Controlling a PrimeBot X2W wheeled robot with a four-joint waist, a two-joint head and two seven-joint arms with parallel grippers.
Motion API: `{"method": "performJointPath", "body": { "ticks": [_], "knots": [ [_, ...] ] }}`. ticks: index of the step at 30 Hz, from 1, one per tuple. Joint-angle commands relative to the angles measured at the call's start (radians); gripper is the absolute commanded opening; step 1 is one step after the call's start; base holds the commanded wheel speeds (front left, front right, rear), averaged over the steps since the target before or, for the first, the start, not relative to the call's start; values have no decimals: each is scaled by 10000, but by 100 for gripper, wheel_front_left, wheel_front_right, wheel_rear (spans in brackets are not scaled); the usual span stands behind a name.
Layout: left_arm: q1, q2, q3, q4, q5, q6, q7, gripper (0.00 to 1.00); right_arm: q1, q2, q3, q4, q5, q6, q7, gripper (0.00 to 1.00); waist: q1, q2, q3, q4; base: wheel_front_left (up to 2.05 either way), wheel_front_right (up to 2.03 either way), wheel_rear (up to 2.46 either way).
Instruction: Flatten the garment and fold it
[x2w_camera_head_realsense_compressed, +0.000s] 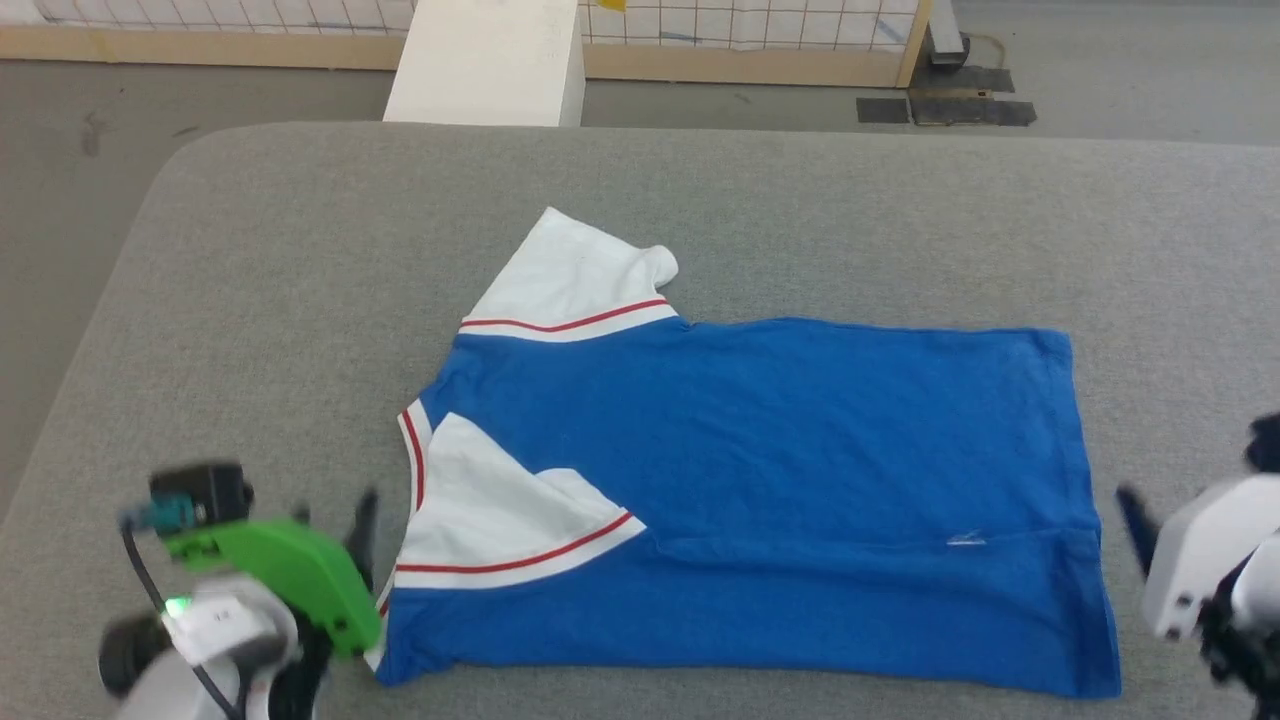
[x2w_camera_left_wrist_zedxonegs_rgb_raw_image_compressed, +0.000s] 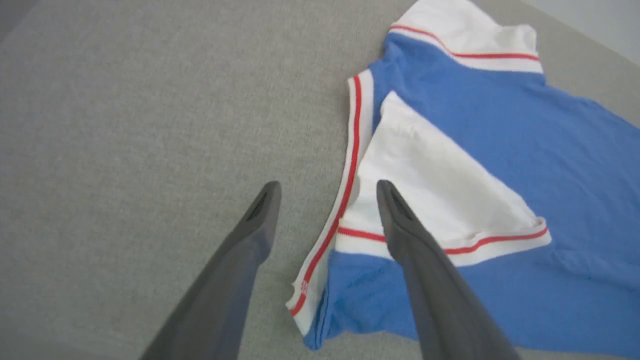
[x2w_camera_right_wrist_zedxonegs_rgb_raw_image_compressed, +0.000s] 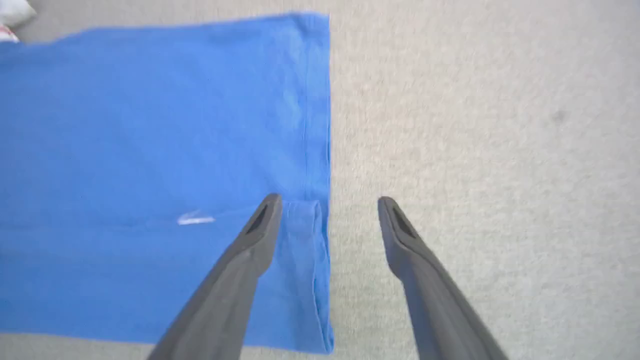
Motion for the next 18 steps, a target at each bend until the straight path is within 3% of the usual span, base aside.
{"method": "performJointPath", "body": {
  "ticks": [1, 2, 9, 15, 18],
  "knots": [
    [-576, 128, -26, -104, 230, -233, -271, 100, -410, -61, -78, -169, -12, -17, -338, 100, 0, 0, 22, -31, 0, 0, 0],
    [-1487, 32, -101, -19, 539, -642, -968, 100, -937, -256, -48, -222, -14, -17, -831, 100, 0, 0, 154, -46, 0, 0, 0],
    [-4034, -548, -516, 1556, 1234, -1850, -2939, 100, -2397, -686, -146, 426, 10, -17, -1507, 100, 0, 0, 927, -140, 0, 0, 0],
    [-6329, -932, -796, 3535, 1484, -2714, -3701, 100, -3474, -768, -1, 531, -124, -17, -1626, 100, 0, 0, 2018, -320, 0, 0, 0],
    [-7544, -1022, -941, 4636, 1554, -3063, -3584, 100, -3942, -739, 152, 520, -196, -17, -1639, 100, 0, 0, 2604, -446, 0, 0, 0]
  ]
}}
